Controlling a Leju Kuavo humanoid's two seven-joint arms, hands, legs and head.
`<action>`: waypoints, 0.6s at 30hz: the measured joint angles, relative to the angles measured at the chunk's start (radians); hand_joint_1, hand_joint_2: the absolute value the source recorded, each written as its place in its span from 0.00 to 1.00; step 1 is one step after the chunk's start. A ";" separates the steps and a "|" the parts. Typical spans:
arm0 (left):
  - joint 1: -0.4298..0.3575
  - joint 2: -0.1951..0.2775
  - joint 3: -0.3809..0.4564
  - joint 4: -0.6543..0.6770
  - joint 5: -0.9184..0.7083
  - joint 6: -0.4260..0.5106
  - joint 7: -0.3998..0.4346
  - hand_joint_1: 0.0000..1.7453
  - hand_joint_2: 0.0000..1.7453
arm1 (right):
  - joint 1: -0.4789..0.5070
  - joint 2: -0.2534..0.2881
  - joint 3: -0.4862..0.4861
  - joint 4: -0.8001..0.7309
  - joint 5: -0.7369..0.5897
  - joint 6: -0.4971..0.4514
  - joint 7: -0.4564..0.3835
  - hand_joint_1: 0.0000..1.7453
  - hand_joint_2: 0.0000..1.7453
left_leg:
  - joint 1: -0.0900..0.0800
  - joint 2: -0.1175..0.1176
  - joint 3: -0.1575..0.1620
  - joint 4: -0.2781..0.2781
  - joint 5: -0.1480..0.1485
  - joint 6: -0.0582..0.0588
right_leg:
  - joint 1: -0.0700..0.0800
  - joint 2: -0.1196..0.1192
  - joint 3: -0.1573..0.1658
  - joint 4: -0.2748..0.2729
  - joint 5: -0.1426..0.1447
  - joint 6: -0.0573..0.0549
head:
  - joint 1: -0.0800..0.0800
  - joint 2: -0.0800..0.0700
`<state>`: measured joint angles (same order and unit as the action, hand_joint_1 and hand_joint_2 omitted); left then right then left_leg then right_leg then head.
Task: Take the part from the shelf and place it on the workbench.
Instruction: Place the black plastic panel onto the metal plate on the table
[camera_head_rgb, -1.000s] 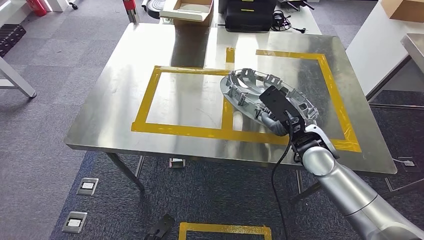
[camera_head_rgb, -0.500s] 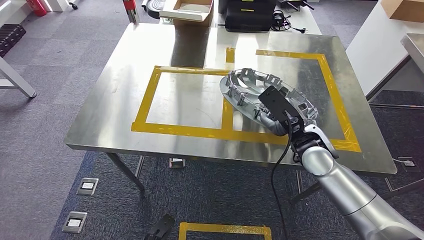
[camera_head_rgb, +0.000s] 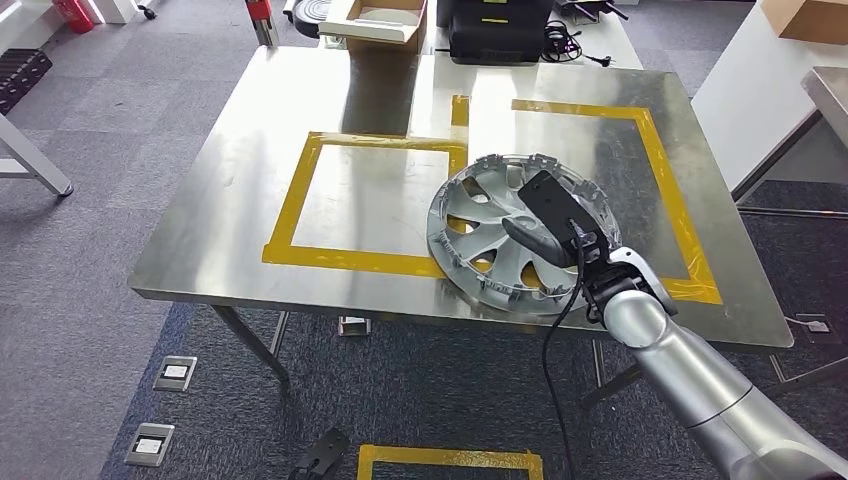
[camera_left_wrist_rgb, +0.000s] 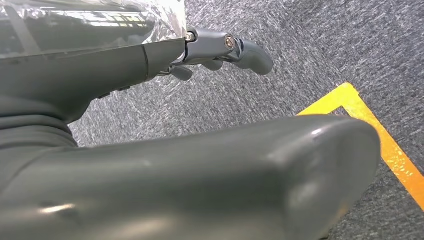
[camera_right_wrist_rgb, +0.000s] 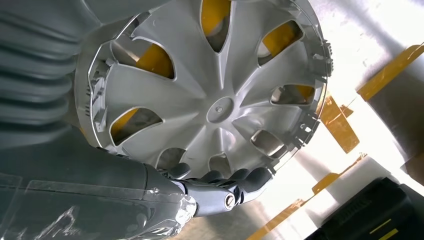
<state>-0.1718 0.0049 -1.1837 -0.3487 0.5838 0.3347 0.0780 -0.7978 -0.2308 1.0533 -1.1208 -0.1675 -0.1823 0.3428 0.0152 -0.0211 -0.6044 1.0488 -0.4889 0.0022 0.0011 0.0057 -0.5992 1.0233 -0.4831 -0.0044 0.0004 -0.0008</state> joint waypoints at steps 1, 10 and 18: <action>0.000 0.000 0.000 0.000 0.000 -0.001 -0.001 0.00 0.00 | 0.000 0.000 0.000 0.002 0.000 0.000 0.000 0.00 0.00 | 0.000 0.000 0.000 0.000 0.000 0.000 | 0.000 0.000 0.000 0.000 0.000 0.000 | 0.000 0.000; 0.001 -0.001 0.017 0.000 0.004 -0.007 -0.019 0.00 0.00 | 0.000 0.000 0.000 0.012 0.000 -0.002 -0.001 0.00 0.00 | 0.000 0.000 0.000 0.000 0.000 0.000 | 0.000 0.000 0.000 0.000 0.000 0.000 | 0.000 0.000; 0.007 -0.001 0.025 0.000 0.017 -0.002 -0.029 0.00 0.00 | 0.000 0.000 -0.011 -0.009 -0.034 -0.043 -0.056 0.00 0.00 | 0.000 0.000 0.000 0.000 0.000 0.000 | 0.000 0.000 0.000 0.000 0.000 0.000 | 0.000 0.000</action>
<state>-0.1646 0.0034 -1.1588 -0.3486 0.6011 0.3331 0.0485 -0.7973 -0.2312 1.0420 -1.1301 -0.2010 -0.2252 0.2867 0.0152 -0.0210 -0.6040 1.0485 -0.4887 0.0019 0.0011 0.0060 -0.5992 1.0234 -0.4831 -0.0044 0.0006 -0.0008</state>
